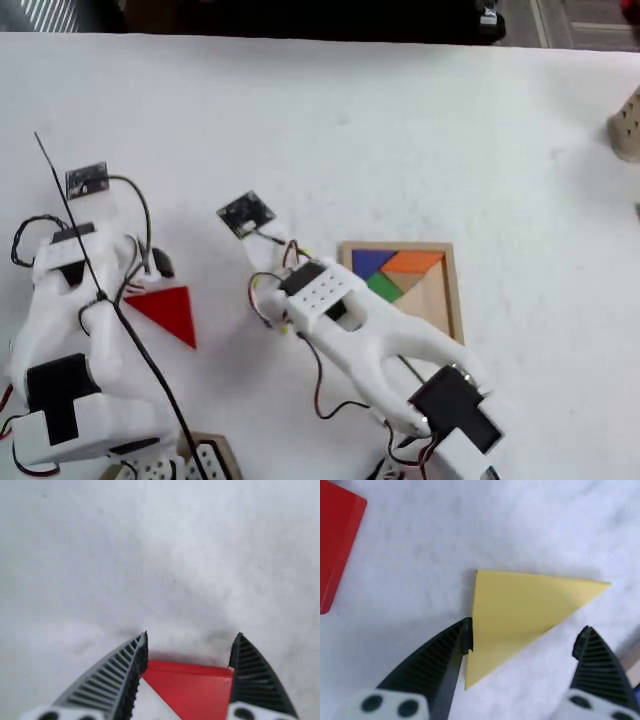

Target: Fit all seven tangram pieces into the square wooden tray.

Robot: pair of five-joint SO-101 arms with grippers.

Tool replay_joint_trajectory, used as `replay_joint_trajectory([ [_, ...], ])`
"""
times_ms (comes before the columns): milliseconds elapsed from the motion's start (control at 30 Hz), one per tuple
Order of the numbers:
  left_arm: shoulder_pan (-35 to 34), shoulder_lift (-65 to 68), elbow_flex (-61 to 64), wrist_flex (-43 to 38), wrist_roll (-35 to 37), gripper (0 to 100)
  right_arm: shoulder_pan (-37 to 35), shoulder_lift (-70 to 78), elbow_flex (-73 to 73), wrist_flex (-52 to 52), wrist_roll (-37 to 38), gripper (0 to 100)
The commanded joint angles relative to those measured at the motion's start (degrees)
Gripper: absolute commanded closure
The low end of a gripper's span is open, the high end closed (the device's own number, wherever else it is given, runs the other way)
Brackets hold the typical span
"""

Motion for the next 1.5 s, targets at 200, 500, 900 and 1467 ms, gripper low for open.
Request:
replay_joint_trajectory([
  [200,0.48,-0.4,-2.29,-0.88,0.53,73,11.38,-0.57,-2.99,6.99,5.71,68.3],
  [500,0.48,-0.4,-2.29,-0.88,0.53,73,9.36,-6.81,-3.87,12.35,6.59,68.3],
  [900,0.48,-0.4,-2.37,-0.88,0.53,73,-1.71,-8.04,2.99,-1.71,5.98,68.3],
  [1467,0.48,-0.4,-2.55,-0.79,0.53,73,1.98,3.56,-6.33,1.01,-0.79,68.3],
])
